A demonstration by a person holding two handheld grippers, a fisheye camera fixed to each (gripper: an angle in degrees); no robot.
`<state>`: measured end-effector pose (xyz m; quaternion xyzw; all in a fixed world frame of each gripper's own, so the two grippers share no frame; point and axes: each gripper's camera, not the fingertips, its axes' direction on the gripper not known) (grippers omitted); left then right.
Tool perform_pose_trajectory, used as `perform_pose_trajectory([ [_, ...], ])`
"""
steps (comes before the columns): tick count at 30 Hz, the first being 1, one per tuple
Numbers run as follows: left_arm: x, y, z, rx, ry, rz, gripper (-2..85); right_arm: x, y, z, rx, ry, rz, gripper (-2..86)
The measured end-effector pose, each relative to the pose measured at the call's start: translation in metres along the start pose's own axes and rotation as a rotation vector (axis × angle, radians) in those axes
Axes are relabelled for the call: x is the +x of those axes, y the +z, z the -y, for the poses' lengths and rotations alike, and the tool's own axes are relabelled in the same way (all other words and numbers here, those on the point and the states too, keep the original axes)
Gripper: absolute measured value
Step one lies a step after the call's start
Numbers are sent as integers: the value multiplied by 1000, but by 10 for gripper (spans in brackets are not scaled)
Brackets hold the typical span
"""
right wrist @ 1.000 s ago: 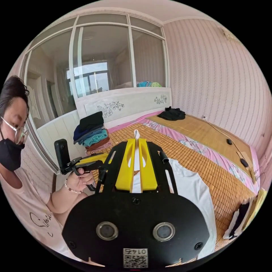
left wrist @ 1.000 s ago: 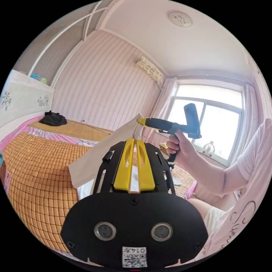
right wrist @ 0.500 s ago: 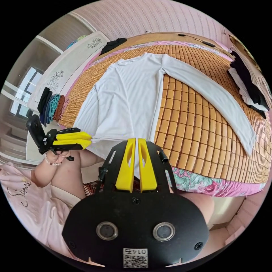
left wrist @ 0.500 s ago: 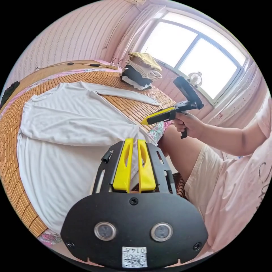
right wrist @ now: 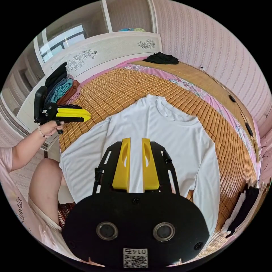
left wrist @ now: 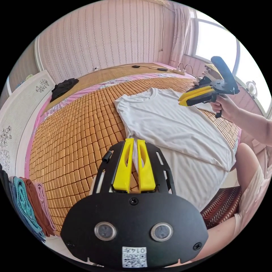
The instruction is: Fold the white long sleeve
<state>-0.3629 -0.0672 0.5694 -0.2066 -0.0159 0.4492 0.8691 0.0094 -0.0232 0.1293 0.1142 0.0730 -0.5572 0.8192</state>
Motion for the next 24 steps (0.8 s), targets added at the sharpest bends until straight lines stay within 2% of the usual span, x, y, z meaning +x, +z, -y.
perform_pose_trajectory([
  [4,-7,31,34,-78,40,-33,58,19,54,78,-40,18,17,94],
  [7,-6,50,48,-125,61,-51,37,31,92,116,-69,46,0,101],
  [11,-12,47,52,-101,31,-63,-2,40,132,144,-190,45,71,6],
  [15,-32,28,52,-60,-69,-78,-9,35,117,158,-73,6,19,-1],
  [18,-50,36,56,-129,-162,-101,-7,37,132,168,-111,29,43,24],
  [20,-58,33,57,-112,-227,-158,-4,37,136,169,-139,41,59,60],
  [24,-55,4,60,-86,-251,-100,0,53,84,146,-15,78,31,87],
])
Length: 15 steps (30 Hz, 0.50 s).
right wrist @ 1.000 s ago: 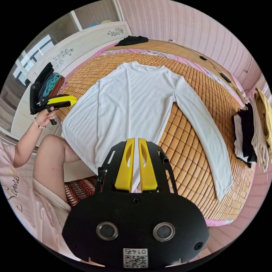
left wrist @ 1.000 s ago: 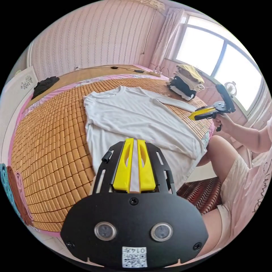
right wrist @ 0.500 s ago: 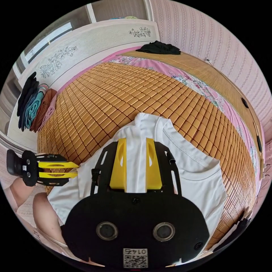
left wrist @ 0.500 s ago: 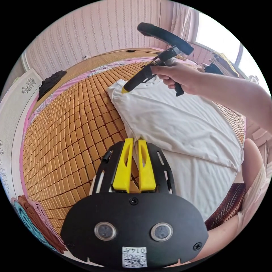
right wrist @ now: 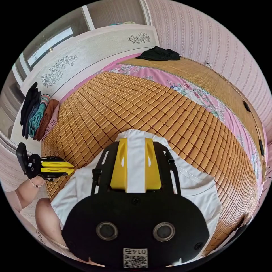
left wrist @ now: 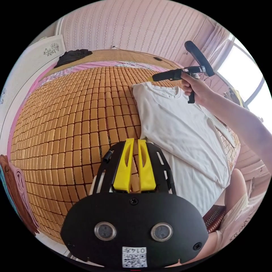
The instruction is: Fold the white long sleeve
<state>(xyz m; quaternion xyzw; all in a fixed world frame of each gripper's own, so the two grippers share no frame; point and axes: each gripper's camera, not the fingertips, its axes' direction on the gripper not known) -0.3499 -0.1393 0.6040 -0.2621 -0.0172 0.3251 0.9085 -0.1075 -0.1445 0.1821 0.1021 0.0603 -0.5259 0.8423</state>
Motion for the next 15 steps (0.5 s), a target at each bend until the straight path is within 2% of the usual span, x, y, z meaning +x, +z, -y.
perform_pose_trajectory([
  [3,28,-37,-9,43,73,84,-2,6,-62,-53,83,-27,-24,75],
  [5,59,-54,-18,50,151,63,-4,-5,-93,-101,68,-87,-49,60],
  [8,132,-61,-39,3,296,-63,-5,-33,-124,-201,-43,-121,-108,19],
  [10,199,-56,-57,-46,372,-219,0,-50,-133,-261,-115,-93,-95,1],
  [12,246,-50,-65,-77,416,-290,9,-74,-133,-327,-215,-64,-66,-6],
  [15,301,-38,-68,-121,418,-310,22,-96,-124,-375,-276,-41,-88,-9],
])
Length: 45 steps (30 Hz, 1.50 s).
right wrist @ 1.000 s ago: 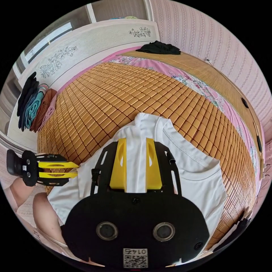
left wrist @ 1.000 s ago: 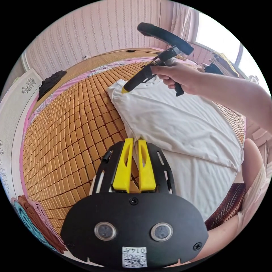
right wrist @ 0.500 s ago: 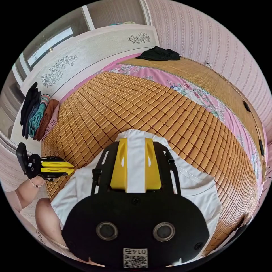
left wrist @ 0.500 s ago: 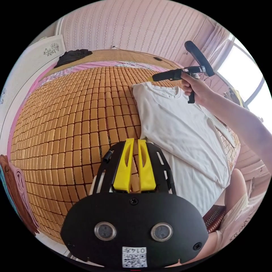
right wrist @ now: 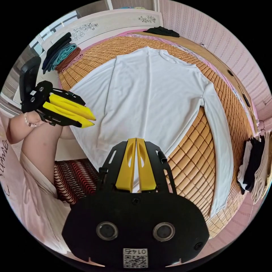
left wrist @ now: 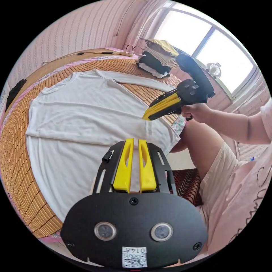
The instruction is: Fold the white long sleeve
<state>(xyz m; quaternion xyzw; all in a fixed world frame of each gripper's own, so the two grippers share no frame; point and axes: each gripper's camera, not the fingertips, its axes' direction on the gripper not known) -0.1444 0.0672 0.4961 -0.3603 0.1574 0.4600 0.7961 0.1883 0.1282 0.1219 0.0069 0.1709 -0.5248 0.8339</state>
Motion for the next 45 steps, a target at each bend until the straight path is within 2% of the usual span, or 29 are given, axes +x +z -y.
perform_pose_trajectory([
  [5,28,17,24,-93,-1,19,29,-4,2,-33,47,125,-86,-9],
  [7,36,27,30,-181,13,61,27,-5,3,-40,55,127,-88,-9],
  [13,65,3,47,-151,11,28,42,-6,-11,-70,127,44,-144,-8],
  [15,80,-9,53,-127,44,16,45,18,-37,-102,275,154,-217,-4],
  [18,105,-26,70,-96,123,32,48,72,-63,-152,401,347,-349,10],
  [21,130,-38,95,0,245,84,59,137,-82,-206,465,539,-453,69],
  [24,155,-41,124,115,374,166,82,189,-85,-264,485,753,-508,90],
  [28,181,-20,189,87,426,155,104,225,-69,-326,487,962,-496,108],
  [32,204,8,248,77,487,142,107,273,-55,-365,513,1134,-317,120],
  [36,232,41,316,71,550,115,107,301,-45,-384,445,1146,-210,102],
  [40,255,78,375,44,585,103,107,315,-48,-411,454,1227,-228,66],
  [45,278,127,423,-57,625,101,107,330,-48,-427,478,1238,-230,113],
])
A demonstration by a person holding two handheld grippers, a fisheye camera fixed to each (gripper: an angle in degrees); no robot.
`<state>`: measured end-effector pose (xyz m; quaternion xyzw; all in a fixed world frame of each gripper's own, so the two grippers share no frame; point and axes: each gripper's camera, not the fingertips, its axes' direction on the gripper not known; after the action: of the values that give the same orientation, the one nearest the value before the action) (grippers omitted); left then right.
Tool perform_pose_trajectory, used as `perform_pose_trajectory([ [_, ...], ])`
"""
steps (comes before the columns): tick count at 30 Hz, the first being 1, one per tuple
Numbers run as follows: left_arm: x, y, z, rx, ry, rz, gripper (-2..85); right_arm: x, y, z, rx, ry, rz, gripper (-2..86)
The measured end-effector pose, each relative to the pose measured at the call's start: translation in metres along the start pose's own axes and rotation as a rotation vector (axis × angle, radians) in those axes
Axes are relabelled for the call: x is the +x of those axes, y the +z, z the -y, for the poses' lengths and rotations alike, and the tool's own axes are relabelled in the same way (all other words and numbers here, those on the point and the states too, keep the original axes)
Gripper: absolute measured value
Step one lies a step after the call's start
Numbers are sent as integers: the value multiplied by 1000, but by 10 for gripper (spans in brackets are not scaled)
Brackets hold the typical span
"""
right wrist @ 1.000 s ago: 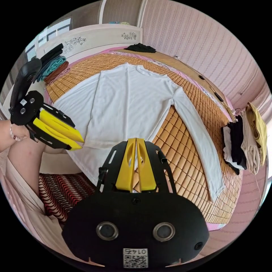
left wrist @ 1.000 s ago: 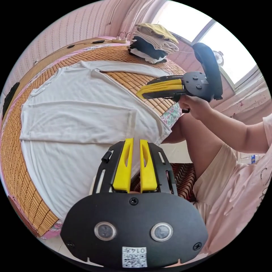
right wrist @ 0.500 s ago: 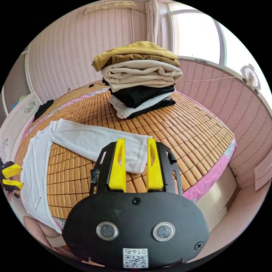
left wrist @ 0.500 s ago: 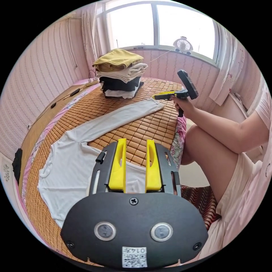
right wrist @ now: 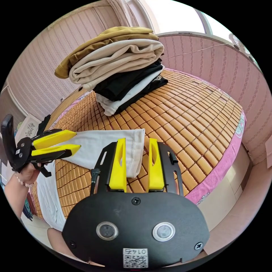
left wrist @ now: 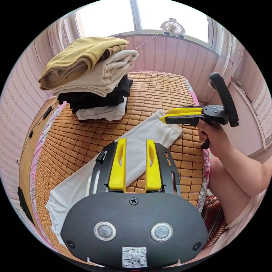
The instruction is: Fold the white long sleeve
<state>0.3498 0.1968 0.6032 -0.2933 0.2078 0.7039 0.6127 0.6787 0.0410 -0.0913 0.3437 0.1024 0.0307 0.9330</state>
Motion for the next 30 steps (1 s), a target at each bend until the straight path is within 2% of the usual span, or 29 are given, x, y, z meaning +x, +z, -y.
perform_pose_trajectory([
  [5,0,21,42,-33,24,-16,107,12,2,8,-7,10,-61,92],
  [8,3,34,58,-68,53,3,106,21,0,11,-15,1,-7,83],
  [12,4,62,66,-192,44,8,106,34,3,16,-29,27,7,73],
  [17,1,66,57,-163,-14,-19,64,52,1,18,-21,72,17,34],
  [19,3,65,51,-156,-9,-50,20,60,-1,18,-11,99,54,20],
  [25,8,58,33,-177,-6,-3,0,67,0,20,-35,83,144,7],
  [30,3,33,4,-92,-18,-18,-3,72,-11,19,9,52,257,5],
])
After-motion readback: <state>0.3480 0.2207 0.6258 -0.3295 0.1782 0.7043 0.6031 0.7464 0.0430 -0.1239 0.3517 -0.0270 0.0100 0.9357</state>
